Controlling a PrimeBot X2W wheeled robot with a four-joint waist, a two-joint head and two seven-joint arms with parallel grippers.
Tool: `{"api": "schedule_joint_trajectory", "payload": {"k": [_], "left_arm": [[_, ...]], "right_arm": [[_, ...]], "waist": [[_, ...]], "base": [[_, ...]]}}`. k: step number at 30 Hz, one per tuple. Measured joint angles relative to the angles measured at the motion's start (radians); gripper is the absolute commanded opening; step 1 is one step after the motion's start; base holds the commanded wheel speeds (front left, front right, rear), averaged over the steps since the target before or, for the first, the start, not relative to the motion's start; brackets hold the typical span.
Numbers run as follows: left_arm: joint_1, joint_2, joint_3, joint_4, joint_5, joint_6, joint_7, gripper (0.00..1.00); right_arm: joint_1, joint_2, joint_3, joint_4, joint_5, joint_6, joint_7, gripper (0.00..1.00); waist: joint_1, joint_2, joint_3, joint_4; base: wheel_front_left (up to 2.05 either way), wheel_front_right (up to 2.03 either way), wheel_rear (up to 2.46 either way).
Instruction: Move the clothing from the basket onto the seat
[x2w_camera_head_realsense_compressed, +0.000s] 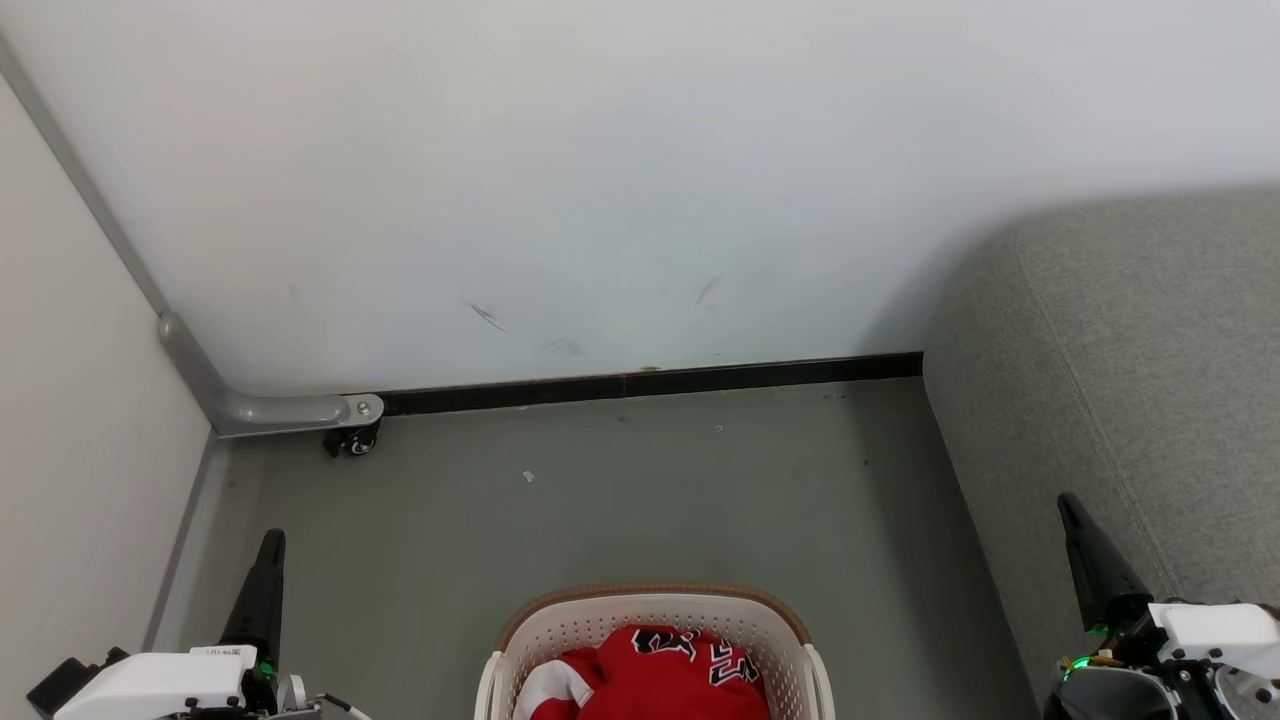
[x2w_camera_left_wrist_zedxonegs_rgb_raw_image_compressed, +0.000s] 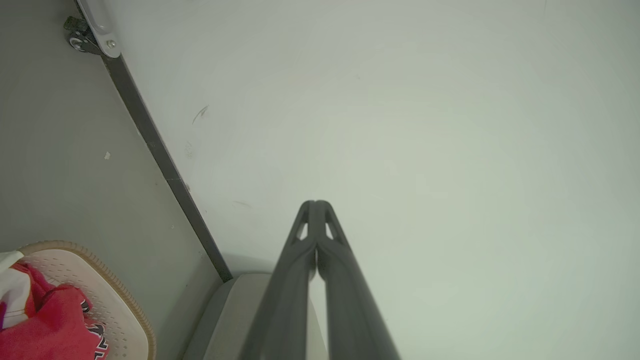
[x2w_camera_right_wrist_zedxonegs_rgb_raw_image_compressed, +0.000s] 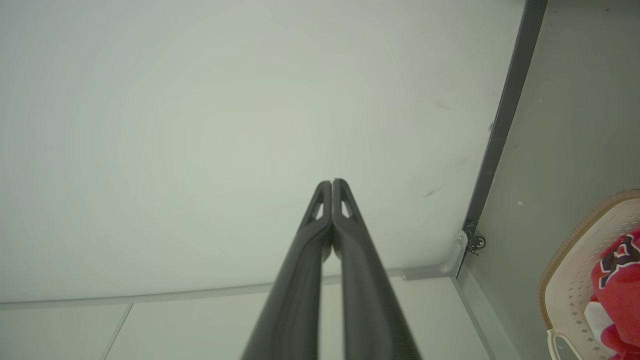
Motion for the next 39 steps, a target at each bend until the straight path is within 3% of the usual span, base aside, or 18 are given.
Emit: {"api": "schedule_joint_trajectory", "payload": {"k": [2, 3, 5, 6, 8, 9, 28, 39], "left_arm": [[0.0, 0.0, 0.0, 0.0, 0.0, 0.0, 0.0, 0.0], [0.0, 0.0, 0.0, 0.0, 0.0, 0.0, 0.0, 1.0], [0.003, -0.006, -0.001, 0.016, -0.001, 0.002, 0.0, 1.0], [0.01, -0.012, -0.003, 0.027, -0.001, 0.002, -0.001, 0.0], [0.029, -0.026, -0.007, 0.05, -0.001, 0.002, -0.001, 0.0], [0.04, -0.032, -0.009, 0.061, -0.001, 0.002, -0.001, 1.0], [0.038, -0.025, -0.054, 0.042, 0.044, 0.002, -0.008, 1.0], [0.023, 0.01, -0.122, 0.024, 0.14, 0.002, -0.062, 1.0]], "right_arm": [[0.0, 0.0, 0.0, 0.0, 0.0, 0.0, 0.0, 0.0], [0.0, 0.0, 0.0, 0.0, 0.0, 0.0, 0.0, 1.0], [0.007, 0.005, 0.001, 0.013, 0.0, -0.001, 0.0, 1.0], [0.018, 0.012, 0.002, 0.023, 0.0, -0.001, 0.0, 0.0], [0.043, 0.025, 0.004, 0.045, 0.0, -0.001, -0.001, 0.0], [0.055, 0.03, 0.004, 0.057, 0.0, -0.001, -0.001, 1.0], [0.072, 0.017, 0.035, 0.038, -0.081, -0.001, -0.048, 1.0], [0.072, -0.008, 0.065, 0.041, -0.209, -0.001, -0.095, 1.0]], "waist": [[0.0, 0.0, 0.0, 0.0], [0.0, 0.0, 0.0, 0.0], [0.0, 0.0, 0.0, 0.0], [0.0, 0.0, 0.0, 0.0], [0.0, 0.0, 0.0, 0.0], [0.0, 0.0, 0.0, 0.0], [0.0007, 0.0, 0.002, -0.002], [0.0086, 0.0, -0.01, -0.003]], "base": [[0.0, 0.0, 0.0], [0.0, 0.0, 0.0], [0.0, 0.0, 0.0], [0.0, 0.0, 0.0], [0.0, 0.0, 0.0], [0.0, 0.0, 0.0], [0.0, 0.0, 0.0], [0.0, 0.0, 0.0]]}}
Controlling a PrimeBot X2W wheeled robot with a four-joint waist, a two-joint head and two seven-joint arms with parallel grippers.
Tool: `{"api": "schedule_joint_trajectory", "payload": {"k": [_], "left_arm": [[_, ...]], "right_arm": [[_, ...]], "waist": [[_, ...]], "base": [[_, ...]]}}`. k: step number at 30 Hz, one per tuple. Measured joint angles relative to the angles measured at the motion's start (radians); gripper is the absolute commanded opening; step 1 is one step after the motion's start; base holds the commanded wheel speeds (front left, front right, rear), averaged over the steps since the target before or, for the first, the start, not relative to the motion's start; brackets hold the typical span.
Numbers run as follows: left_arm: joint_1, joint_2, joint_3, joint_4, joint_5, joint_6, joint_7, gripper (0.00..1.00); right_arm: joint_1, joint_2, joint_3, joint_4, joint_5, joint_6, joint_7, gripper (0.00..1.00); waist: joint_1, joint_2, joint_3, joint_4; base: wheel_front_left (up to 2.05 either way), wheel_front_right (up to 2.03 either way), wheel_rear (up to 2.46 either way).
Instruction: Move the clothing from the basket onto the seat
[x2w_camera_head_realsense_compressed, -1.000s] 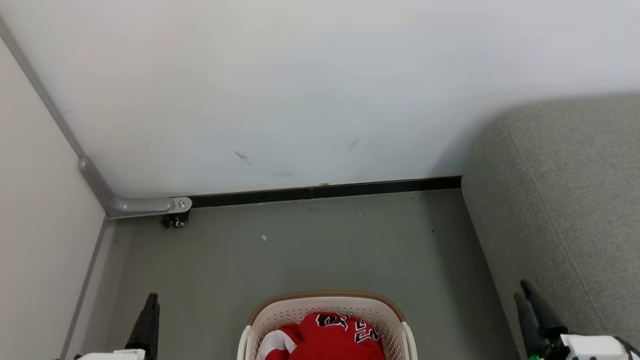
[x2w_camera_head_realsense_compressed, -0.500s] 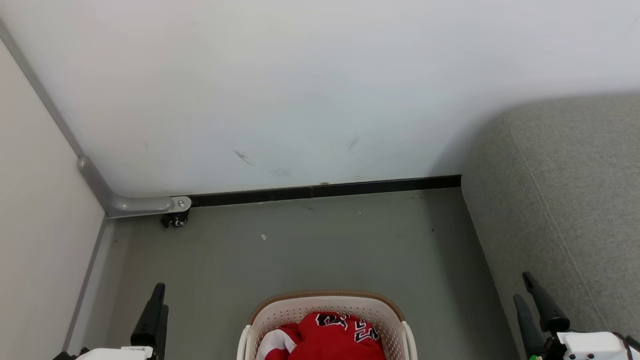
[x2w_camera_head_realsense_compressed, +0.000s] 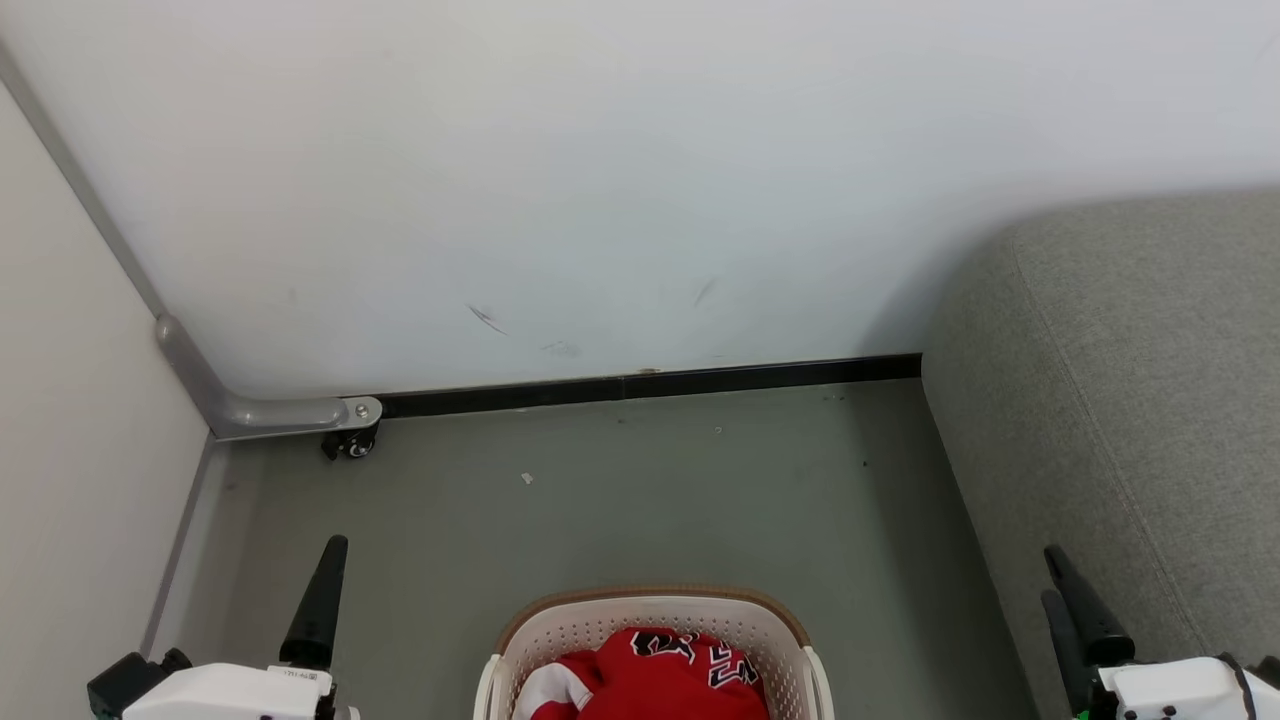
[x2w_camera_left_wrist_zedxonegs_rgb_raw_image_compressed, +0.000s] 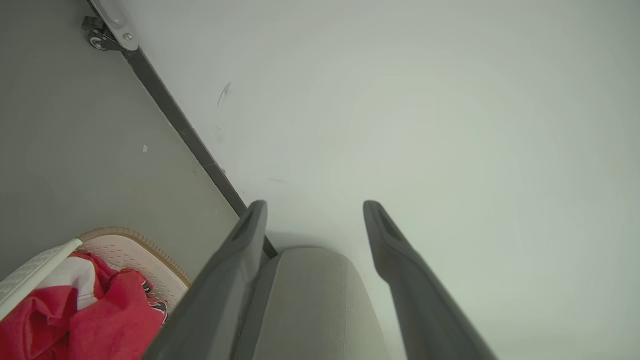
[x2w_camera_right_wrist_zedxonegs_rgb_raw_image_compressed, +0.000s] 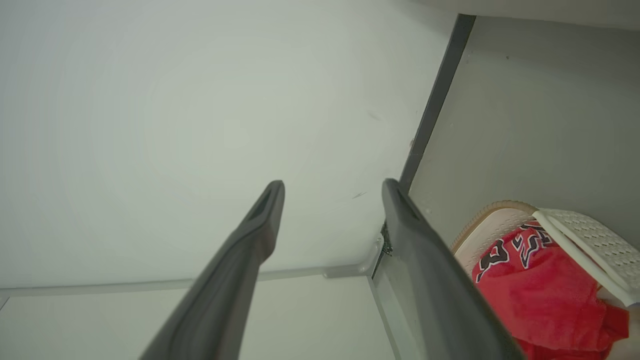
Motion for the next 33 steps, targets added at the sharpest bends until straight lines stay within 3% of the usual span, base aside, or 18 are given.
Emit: {"api": "schedule_joint_trajectory", "payload": {"k": [9, 19, 33], "left_arm": [[-0.016, 0.038, -0.069, -0.004, 0.109, 0.0, -0.064, 1.0], [-0.034, 0.07, -0.133, 0.002, 0.222, 0.0, -0.1, 1.0], [-0.07, 0.091, -0.151, 0.013, 0.455, -0.002, -0.144, 1.0]], "right_arm": [[-0.011, -0.01, 0.009, 0.006, -0.128, 0.0, -0.029, 1.0], [-0.014, -0.016, 0.009, -0.005, -0.289, 0.0, -0.058, 1.0], [-0.014, -0.004, 0.002, -0.021, -0.521, 0.001, -0.103, 1.0]], "waist": [[0.0073, 0.0, -0.012, -0.001], [0.0088, 0.0, -0.02, -0.001], [-0.0021, 0.0, -0.02, 0.001]], "base": [[0.0, 0.0, 0.0], [0.0, 0.0, 0.0], [0.0, 0.0, 0.0]]}}
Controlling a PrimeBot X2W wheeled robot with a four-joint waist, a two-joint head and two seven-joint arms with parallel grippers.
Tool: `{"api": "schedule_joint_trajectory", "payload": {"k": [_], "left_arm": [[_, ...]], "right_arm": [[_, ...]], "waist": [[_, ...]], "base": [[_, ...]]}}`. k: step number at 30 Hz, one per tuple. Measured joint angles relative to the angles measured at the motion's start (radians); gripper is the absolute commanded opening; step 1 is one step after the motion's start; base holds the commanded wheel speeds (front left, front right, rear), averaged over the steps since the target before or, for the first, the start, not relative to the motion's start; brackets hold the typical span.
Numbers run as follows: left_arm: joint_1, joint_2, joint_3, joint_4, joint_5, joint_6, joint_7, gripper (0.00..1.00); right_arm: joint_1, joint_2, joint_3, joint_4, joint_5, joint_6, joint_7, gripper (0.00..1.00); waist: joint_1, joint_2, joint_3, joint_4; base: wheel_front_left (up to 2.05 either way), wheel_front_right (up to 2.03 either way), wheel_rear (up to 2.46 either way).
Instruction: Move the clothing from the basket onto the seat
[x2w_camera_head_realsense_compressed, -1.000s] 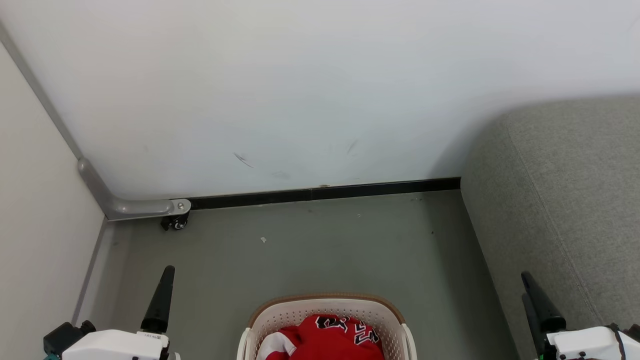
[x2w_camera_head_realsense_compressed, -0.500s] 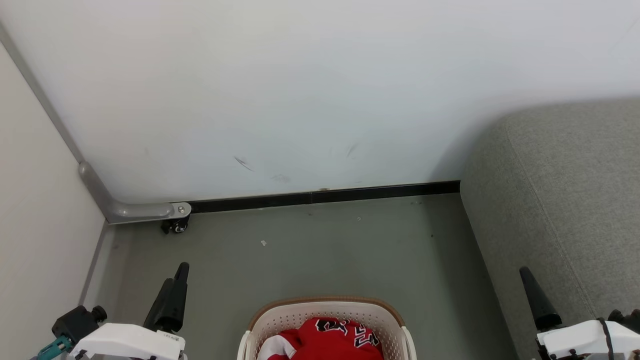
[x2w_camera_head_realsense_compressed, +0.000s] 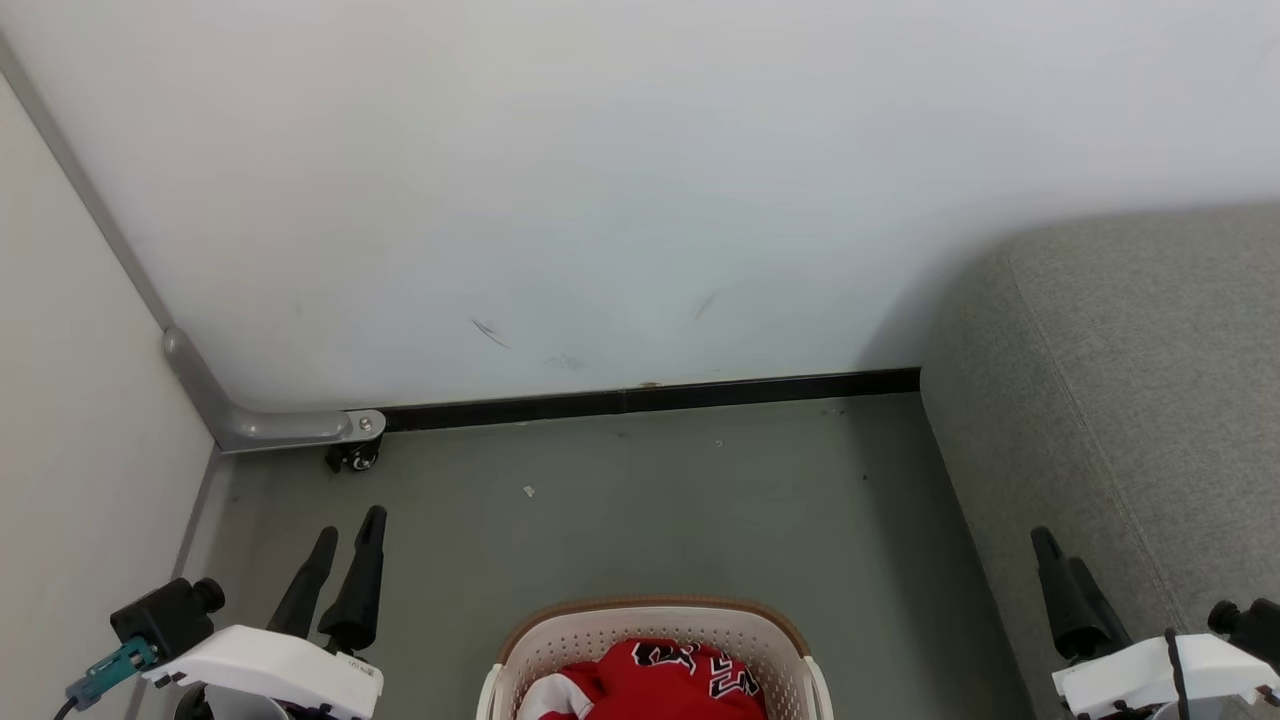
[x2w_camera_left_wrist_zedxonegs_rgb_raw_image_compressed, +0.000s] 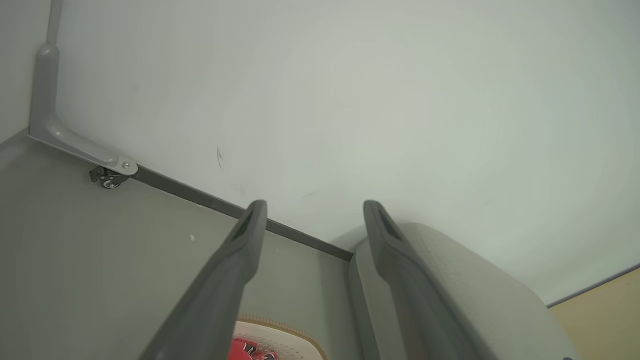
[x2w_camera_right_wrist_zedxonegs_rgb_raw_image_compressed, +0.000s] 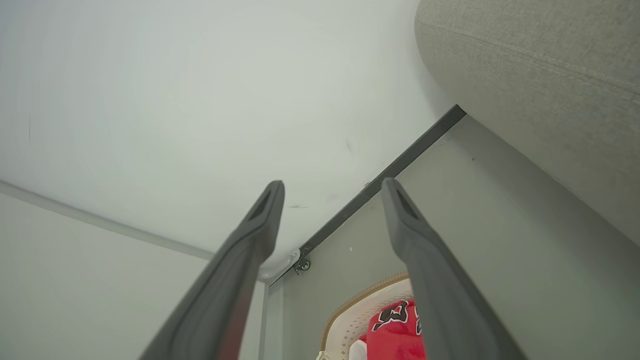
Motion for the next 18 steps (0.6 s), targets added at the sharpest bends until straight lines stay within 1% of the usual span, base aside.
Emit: {"api": "schedule_joint_trajectory", "payload": {"k": [5, 7, 18], "left_arm": [[0.0, 0.002, -0.013, 0.001, 0.094, 0.0, -0.018, 1.0], [-0.004, 0.003, -0.025, 0.001, 0.151, 0.0, -0.027, 1.0], [-0.017, 0.007, -0.038, 0.002, 0.329, 0.0, -0.064, 1.0]], "right_arm": [[0.0, 0.002, -0.002, -0.008, -0.085, 0.0, -0.019, 1.0], [0.0, 0.002, -0.003, -0.014, -0.137, 0.0, -0.029, 1.0], [0.0, 0.006, -0.007, -0.026, -0.308, 0.001, -0.068, 1.0]], "waist": [[-0.0032, 0.0, 0.0, 0.001], [-0.0044, 0.0, -0.001, 0.002], [-0.0055, 0.0, -0.006, 0.002]], "base": [[0.0, 0.0, 0.0], [0.0, 0.0, 0.0], [0.0, 0.0, 0.0]]}}
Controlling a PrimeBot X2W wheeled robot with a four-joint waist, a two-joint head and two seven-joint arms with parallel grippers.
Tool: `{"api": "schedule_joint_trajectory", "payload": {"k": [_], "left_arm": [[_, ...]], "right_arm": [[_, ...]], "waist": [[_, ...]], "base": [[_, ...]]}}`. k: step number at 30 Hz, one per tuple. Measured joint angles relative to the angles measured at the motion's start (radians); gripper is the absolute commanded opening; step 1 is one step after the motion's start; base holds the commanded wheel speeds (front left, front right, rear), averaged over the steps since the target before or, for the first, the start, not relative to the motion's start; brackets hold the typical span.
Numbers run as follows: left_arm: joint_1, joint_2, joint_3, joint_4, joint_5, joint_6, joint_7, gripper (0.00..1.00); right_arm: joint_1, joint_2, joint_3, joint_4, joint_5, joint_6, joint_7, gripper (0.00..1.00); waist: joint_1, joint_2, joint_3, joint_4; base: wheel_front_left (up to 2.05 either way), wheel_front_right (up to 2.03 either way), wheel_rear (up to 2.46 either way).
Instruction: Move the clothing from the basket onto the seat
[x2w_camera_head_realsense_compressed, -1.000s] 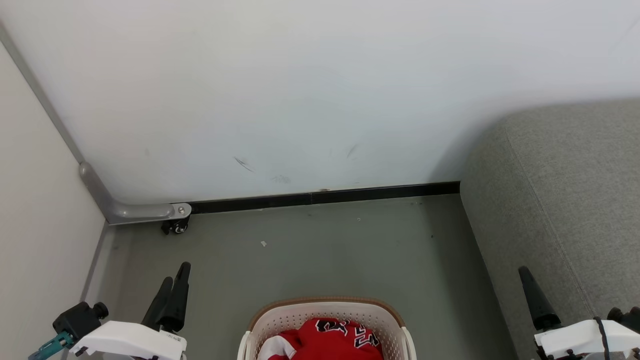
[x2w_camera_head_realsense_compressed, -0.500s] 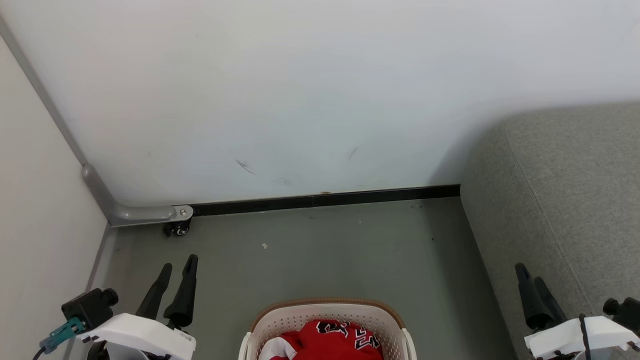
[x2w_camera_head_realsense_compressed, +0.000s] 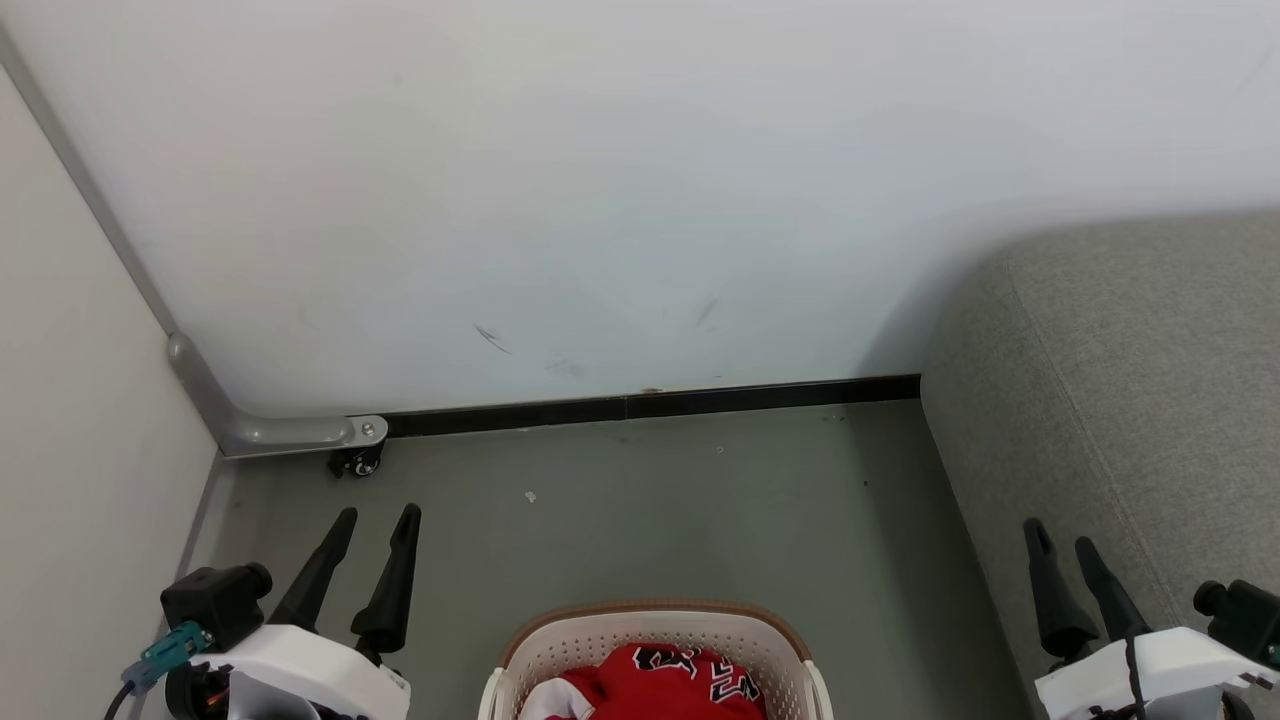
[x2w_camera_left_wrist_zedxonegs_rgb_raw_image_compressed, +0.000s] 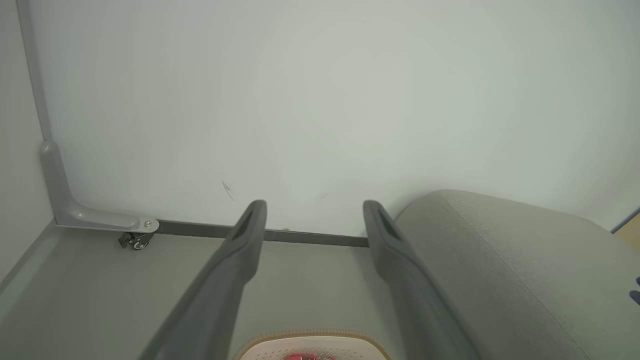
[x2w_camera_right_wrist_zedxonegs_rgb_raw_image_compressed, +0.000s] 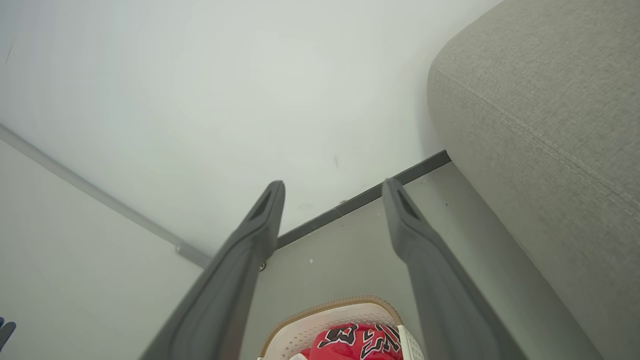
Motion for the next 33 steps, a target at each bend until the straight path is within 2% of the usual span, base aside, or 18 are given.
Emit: {"api": "schedule_joint_trajectory", "payload": {"k": [21, 33], "left_arm": [[-0.017, -0.013, 0.001, 0.02, 0.28, -0.008, -0.076, 1.0], [-0.02, -0.027, 0.02, 0.054, 0.283, -0.008, -0.077, 1.0]], "right_arm": [[0.0, 0.004, -0.008, -0.026, -0.317, 0.0, -0.071, 1.0], [-0.001, 0.009, -0.008, -0.032, -0.339, 0.0, -0.071, 1.0]], "waist": [[-0.0004, 0.0, -0.002, -0.008], [-0.0005, 0.0, 0.001, -0.01]], "base": [[0.0, 0.0, 0.0], [0.0, 0.0, 0.0]]}}
